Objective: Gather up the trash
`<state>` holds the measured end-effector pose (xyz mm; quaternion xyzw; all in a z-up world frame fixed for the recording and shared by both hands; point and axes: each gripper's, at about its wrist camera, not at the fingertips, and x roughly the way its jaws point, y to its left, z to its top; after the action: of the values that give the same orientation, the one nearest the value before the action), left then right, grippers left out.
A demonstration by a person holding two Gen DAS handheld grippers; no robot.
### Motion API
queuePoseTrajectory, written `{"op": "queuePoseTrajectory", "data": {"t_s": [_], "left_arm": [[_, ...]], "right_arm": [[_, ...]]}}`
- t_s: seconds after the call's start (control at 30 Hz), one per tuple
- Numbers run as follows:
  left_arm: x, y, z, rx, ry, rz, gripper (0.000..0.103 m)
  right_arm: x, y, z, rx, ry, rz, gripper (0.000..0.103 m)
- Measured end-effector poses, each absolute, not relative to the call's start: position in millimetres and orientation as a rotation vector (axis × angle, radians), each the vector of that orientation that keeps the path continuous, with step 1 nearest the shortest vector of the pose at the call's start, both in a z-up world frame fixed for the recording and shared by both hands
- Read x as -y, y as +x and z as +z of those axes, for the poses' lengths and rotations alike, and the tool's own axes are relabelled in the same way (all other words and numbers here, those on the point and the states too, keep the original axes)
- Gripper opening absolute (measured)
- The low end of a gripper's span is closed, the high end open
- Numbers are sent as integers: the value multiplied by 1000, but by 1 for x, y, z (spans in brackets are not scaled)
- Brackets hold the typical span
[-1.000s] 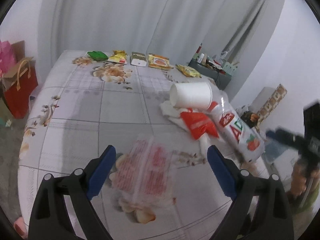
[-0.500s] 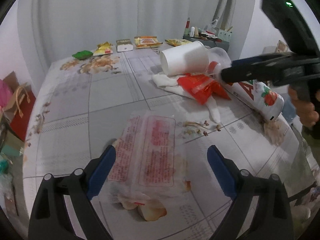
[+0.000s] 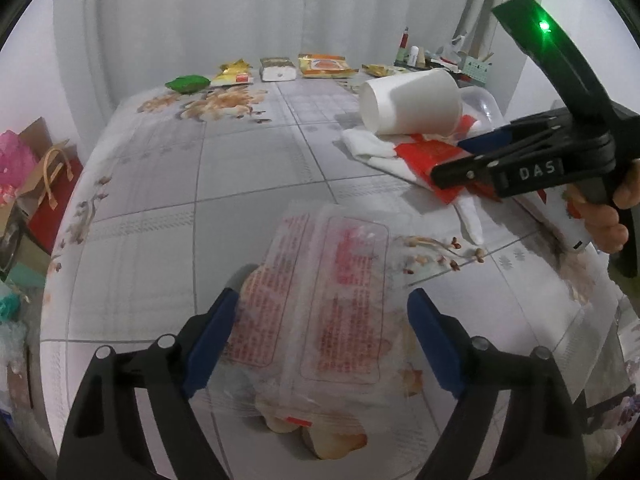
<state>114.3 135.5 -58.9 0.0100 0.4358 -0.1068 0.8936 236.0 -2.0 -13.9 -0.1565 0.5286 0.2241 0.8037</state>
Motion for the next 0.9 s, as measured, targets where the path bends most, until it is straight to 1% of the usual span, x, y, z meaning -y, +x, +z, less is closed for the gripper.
{"op": "queuePoseTrajectory", "data": {"t_s": [0.07,0.1,0.13,0.27,0.33,0.37,0.43,0.47,0.53,0.57,0.63,0.73,0.8,0.9], "left_arm": [[-138,116,-59,-902,13,-218,81],[-139,116,-58,-901,10,-216,78],[-140,116,-58,-900,7,-212,76],[-147,116,-56,-897,-22,-198,63],[-150,116,-55,-895,-32,-186,54],[-152,116,-55,-894,-34,-182,52],[-155,116,-55,-891,-34,-171,43],[-155,116,-55,-890,-33,-169,41],[-157,116,-55,-886,-35,-168,32],[-158,115,-55,-884,-37,-168,29],[-159,115,-56,-880,-34,-171,19],[-160,114,-57,-875,-27,-173,10],[-159,113,-57,-871,-6,-170,6],[-162,113,-58,-872,-19,-172,1]], "right_arm": [[8,237,-11,-1136,-299,481,50],[9,237,-10,-1137,-286,481,45],[10,236,-8,-1137,-275,481,44],[14,233,-2,-1126,-243,484,40],[15,232,-1,-1124,-234,487,39],[16,231,0,-1123,-229,488,38],[16,229,2,-1119,-223,494,37],[16,227,3,-1115,-217,496,37],[18,224,7,-1109,-202,503,36],[19,223,9,-1106,-194,507,36],[21,221,13,-1098,-182,511,35],[22,218,19,-1082,-169,514,33],[24,217,22,-1079,-153,517,25],[26,214,25,-1071,-137,520,25]]}}
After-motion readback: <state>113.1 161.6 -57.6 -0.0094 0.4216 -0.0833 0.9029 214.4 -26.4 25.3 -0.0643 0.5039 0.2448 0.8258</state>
